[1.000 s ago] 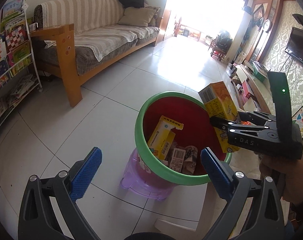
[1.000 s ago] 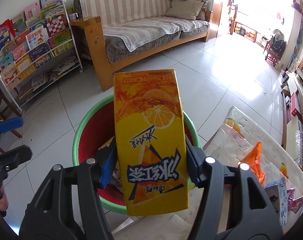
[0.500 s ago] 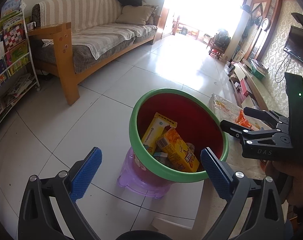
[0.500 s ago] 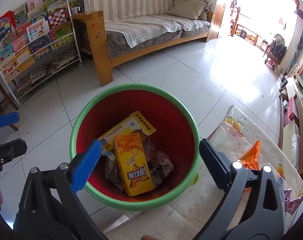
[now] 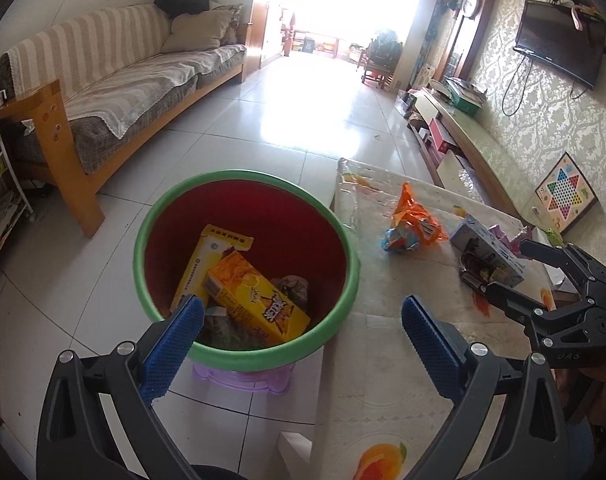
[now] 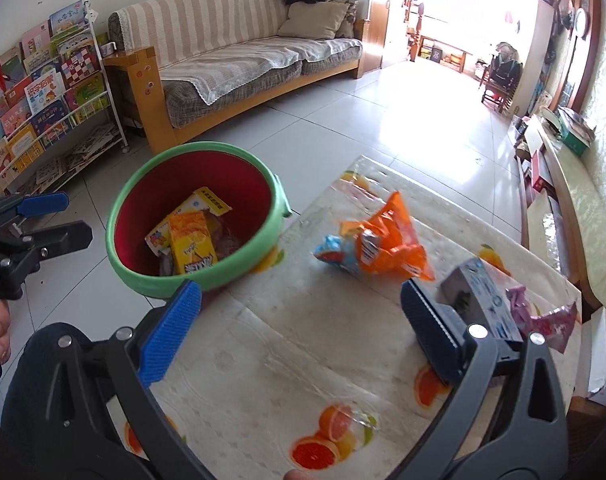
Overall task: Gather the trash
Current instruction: 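Lower the orange drink carton into the red bin and open the right gripper, then return the left gripper to the table and grasp the orange snack bag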
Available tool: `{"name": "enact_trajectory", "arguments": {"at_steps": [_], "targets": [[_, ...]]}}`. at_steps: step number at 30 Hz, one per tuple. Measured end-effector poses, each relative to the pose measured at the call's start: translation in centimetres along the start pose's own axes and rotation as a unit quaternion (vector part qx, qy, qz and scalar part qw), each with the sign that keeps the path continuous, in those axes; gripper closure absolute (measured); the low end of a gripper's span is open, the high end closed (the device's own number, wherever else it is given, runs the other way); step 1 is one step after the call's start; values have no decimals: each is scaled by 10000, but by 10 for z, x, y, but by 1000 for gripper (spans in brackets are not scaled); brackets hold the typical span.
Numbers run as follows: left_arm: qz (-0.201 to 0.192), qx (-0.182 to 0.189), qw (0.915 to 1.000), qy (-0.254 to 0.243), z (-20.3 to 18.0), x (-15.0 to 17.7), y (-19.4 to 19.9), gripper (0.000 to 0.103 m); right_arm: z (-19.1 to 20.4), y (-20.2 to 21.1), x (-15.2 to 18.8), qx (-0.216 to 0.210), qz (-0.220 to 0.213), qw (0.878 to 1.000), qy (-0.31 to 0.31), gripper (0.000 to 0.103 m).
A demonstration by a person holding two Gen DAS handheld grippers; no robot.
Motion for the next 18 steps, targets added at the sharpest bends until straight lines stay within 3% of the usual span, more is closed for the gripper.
{"name": "enact_trajectory", "arguments": {"at_steps": [11,18], "targets": [[261,499,9922,-1109,-109,-37,-58,8,-112,55,64,436,-106,9942,-978,5],[695,288,9767,-2010,-144,-54,-116,8,-170,73,108,662,-25,9846,-1617,5]]}}
Point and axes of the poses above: each gripper's, at about its wrist camera, not at the fingertips, and y roughly against the way its jaws point, z to its left, x to its underside, the point moved 8 cm from there along -y, roughly the way its jaws point, and after that the axes turned 8 degrees about -y, right-handed, at the moved point
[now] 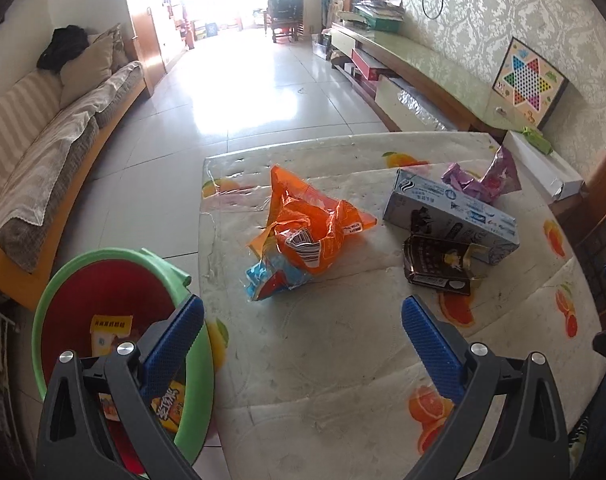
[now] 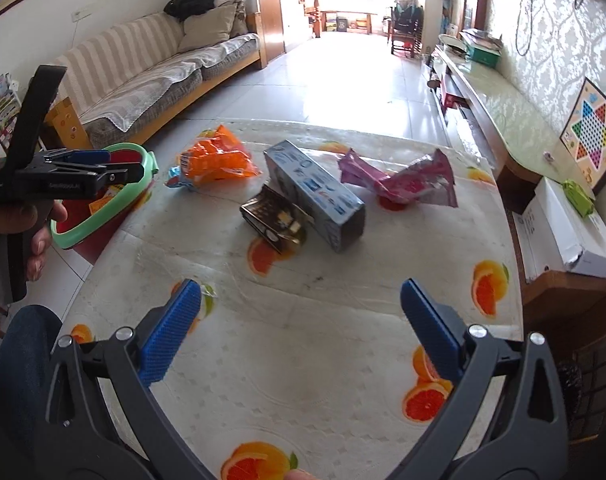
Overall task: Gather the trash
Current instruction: 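Return the left gripper to the table and grasp the orange snack bag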
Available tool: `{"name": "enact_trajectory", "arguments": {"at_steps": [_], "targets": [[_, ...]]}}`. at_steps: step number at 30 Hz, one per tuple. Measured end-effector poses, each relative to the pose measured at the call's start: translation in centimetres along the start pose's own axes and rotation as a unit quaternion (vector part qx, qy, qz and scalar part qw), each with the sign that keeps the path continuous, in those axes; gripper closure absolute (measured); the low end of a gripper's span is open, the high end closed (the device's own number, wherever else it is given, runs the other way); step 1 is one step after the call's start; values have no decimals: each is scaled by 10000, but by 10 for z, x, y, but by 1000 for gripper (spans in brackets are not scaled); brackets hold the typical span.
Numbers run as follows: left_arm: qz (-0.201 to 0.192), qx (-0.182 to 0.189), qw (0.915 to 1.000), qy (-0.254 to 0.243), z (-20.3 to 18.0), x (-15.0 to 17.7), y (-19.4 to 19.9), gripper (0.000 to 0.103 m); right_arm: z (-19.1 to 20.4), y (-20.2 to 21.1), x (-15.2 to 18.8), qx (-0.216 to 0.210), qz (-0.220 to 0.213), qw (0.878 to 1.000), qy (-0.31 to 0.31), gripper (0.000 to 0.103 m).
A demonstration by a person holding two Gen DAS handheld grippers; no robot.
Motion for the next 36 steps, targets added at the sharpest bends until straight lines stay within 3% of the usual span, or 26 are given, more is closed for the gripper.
{"name": "enact_trajectory", "arguments": {"at_steps": [8,14,16,19,24,36], "targets": [[689,-289,9948,-695,1,-24,-61,8,-44,3,15,169,72,9988,-456,5],[943,-278,9920,-794,6,-27,-85,8,-59,7,13,246,41,9981,-570,5],[985,-214,9924,-700,7,-27,-89,10,-63,7,13,265,43,9979,-590,5],[1088,-120,9926,-531,10,-24,-96,24,-68,7,13,306,66,9977,-596,5],[953,-42,9947,-384,10,-21,-94,49,-69,6,16,351,106,9977,-571,5],[381,82,9992,-118,6,-24,-55,54,-47,-10,3,296,110,9994,-134,5]]}}
Point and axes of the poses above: each gripper's, at about its wrist camera, not at the fingertips, and y roughly against the way its jaws point, z to its left, x to its underside, the point moved 8 cm from there along -y, roughly the way its jaws point, and after that the axes turned 8 degrees about -y, right-handed, at the moved point
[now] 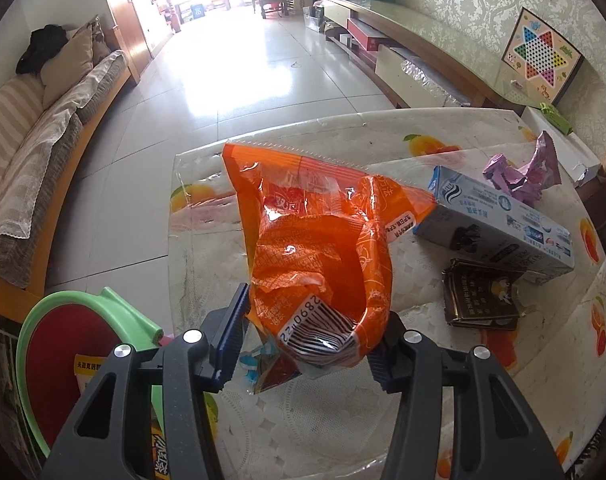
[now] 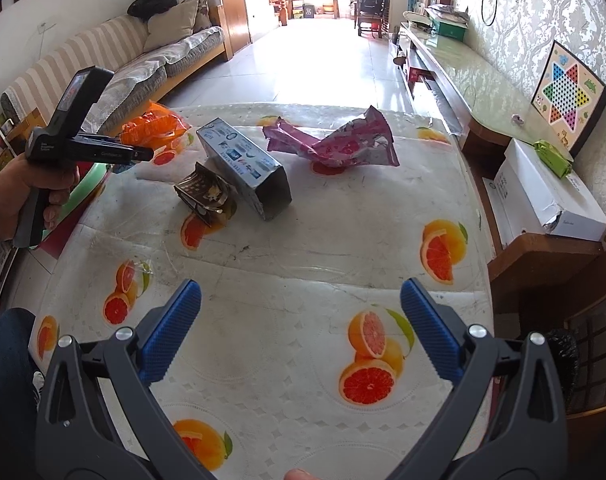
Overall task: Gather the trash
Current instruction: 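Return the left gripper to the table and grasp the orange snack bag, then lift the orange snack bag with the left gripper while the right gripper grasps the toothpaste box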
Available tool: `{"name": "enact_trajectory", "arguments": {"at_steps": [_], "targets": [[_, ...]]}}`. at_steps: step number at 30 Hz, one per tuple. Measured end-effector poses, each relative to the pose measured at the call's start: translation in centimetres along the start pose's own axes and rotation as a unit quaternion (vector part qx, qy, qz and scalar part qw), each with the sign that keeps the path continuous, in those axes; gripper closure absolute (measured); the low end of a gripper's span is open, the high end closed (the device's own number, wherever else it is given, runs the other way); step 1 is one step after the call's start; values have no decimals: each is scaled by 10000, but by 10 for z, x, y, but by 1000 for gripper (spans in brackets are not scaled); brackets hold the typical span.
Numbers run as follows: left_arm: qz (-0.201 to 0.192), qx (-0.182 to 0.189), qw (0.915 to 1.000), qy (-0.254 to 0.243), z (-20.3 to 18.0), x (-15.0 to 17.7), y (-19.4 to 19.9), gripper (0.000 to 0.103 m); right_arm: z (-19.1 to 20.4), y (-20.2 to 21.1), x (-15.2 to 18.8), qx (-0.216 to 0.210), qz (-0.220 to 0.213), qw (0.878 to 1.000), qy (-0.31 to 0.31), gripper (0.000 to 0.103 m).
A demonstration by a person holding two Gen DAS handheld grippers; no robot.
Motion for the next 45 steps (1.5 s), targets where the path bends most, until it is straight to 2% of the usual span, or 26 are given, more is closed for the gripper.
{"name": "enact_trajectory", "arguments": {"at_steps": [7,13,16,21,26,27,29,31,32,37,42,45], "targets": [[-407,169,9990,106,-17,16,43,54,32,-16,-51,-105,-324,9975,615,5],[-698,299,9961,452,-24,40,77,54,65,-48,-94,-129,-427,9925,1141,5],[-767,399,9936,725,-23,58,90,54,78,-71,-102,-96,-298,9901,1370,7],[-865,405,9886,1165,-11,88,107,54,96,-110,-97,29,74,9811,1934,17],[-932,319,9859,1356,-3,109,122,53,106,-133,-91,223,306,9716,2335,22],[-947,311,9855,1369,-2,112,124,53,105,-136,-90,264,348,9708,2359,22],[-986,309,9847,1402,0,115,129,53,103,-142,-86,251,500,9708,2334,29],[-1017,301,9840,1434,2,119,132,53,100,-148,-82,185,710,9726,2207,49],[-1032,294,9836,1449,3,120,134,53,98,-150,-82,168,762,9739,2134,52],[-1090,291,9822,1499,5,123,139,53,97,-141,-89,-33,778,9817,1740,64],[-1143,295,9828,1420,-2,120,143,53,105,-114,-98,-194,571,9839,1683,66],[-1197,294,9827,1384,-3,117,146,53,106,-92,-102,-443,438,9868,1498,66]]}}
Point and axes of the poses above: each gripper's, at about its wrist camera, not at the fingertips, and y roughly against the way its jaws point, z to its left, x to its underside, the point moved 8 cm from there along -y, roughly the way its jaws point, and after that the axes turned 8 degrees about -y, right-handed, at the moved point
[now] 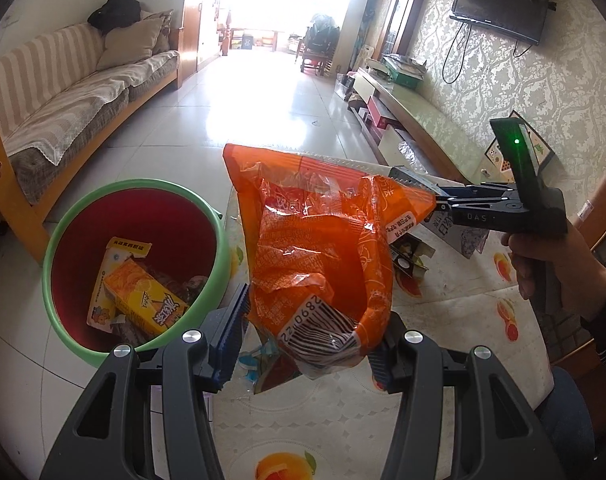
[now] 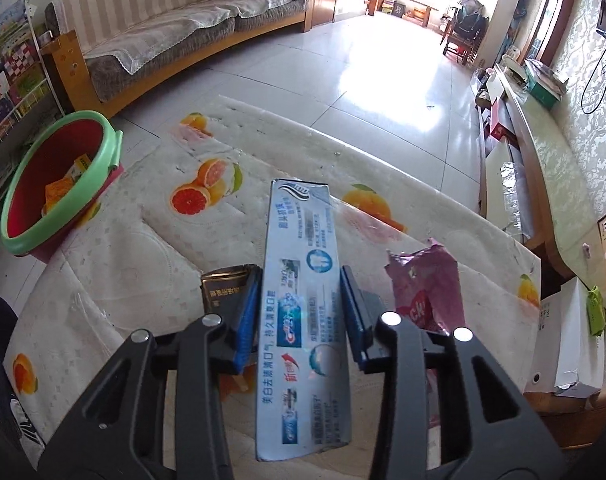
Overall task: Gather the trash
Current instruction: 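Lift the orange snack bag with the left gripper while the right gripper grasps the toothpaste box, then carry the orange snack bag over the red bin and open the left gripper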
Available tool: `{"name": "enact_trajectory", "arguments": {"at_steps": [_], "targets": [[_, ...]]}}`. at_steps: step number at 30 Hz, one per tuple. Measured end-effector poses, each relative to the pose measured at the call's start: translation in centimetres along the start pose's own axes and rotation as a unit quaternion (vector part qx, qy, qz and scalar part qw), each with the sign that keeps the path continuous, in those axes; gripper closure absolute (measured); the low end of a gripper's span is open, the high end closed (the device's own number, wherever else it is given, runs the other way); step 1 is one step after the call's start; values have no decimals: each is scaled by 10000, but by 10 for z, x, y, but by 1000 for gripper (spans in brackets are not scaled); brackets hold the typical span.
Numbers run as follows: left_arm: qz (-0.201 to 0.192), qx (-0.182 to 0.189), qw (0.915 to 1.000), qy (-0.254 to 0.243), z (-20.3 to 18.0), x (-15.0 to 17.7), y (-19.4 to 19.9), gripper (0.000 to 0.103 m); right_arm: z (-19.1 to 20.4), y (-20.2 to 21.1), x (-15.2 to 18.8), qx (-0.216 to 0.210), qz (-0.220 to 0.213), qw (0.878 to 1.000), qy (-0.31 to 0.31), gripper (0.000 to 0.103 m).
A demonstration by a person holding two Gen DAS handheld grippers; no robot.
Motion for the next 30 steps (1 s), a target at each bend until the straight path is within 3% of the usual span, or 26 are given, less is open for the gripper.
{"name": "enact_trajectory", "arguments": {"at_steps": [9,17,23,30], "targets": [[-124,1,9999,-60,-8,-3,10,53,-15,70,11,-576,-484,9939,-809,66],[-211,-25,9997,-78,-2,-4,17,53,-7,115,35,-691,-666,9915,-880,66],[-231,-204,9995,5,19,-7,22,53,17,128,47,-769,-728,9912,-793,66],[-225,-656,9975,146,71,-19,21,53,54,121,52,-925,-656,9916,-620,66]]}}
Point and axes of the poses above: each gripper's, at about its wrist camera, not at the fingertips, and y roughly against the way its jaws point, z to its left, x to its underside, the point moved 8 cm from there along -y, roughly the way its jaws point, and after that the axes turned 8 degrees about -y, right-handed, at the moved point
